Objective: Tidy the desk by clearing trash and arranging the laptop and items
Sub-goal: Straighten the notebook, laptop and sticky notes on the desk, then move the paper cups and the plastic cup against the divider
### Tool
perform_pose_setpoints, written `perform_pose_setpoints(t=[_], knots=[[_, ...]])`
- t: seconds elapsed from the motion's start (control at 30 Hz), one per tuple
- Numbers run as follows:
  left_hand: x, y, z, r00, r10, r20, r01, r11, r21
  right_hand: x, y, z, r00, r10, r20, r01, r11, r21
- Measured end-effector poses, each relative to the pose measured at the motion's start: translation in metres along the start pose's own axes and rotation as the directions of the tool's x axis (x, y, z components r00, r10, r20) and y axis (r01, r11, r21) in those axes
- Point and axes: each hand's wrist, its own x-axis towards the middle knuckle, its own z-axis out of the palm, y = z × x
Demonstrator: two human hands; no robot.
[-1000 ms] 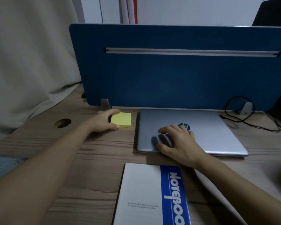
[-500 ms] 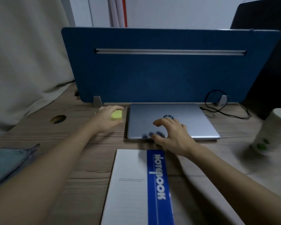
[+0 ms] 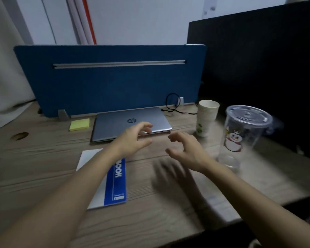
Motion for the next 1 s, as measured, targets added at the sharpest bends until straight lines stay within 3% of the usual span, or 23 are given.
perform_pose_setpoints(t=[0.33, 0.43, 0.53, 0.6, 0.83, 1.0], knots=[[-0.002, 0.061, 0.101, 0.997, -0.011, 0.07, 0.025, 0.977, -0.211, -0.083, 0.068, -0.055, 0.961, 0.193, -0.197, -0.168, 0.976, 0.14], [0.004, 0.065, 0.116, 0.997, -0.013, 0.077, 0.03, 0.976, -0.217, -0.099, 0.089, -0.066, 0.879, 0.303, -0.368, -0.291, 0.952, 0.089], [0.011, 0.066, 0.126, 0.998, -0.022, 0.054, 0.034, 0.971, -0.238, -0.106, 0.108, -0.072, 0.775, 0.417, -0.474, -0.358, 0.909, 0.214], [0.018, 0.066, 0.13, 0.999, -0.035, 0.037, 0.042, 0.972, -0.232, -0.103, 0.117, -0.073, 0.759, 0.448, -0.472, -0.351, 0.893, 0.282], [0.056, 0.063, 0.141, 0.991, -0.131, -0.024, 0.126, 0.979, -0.162, -0.075, 0.13, -0.064, 0.801, 0.459, -0.384, -0.285, 0.857, 0.43], [0.101, 0.064, 0.154, 0.983, -0.181, -0.022, 0.174, 0.968, -0.181, -0.055, 0.143, -0.06, 0.817, 0.44, -0.373, -0.258, 0.857, 0.446]])
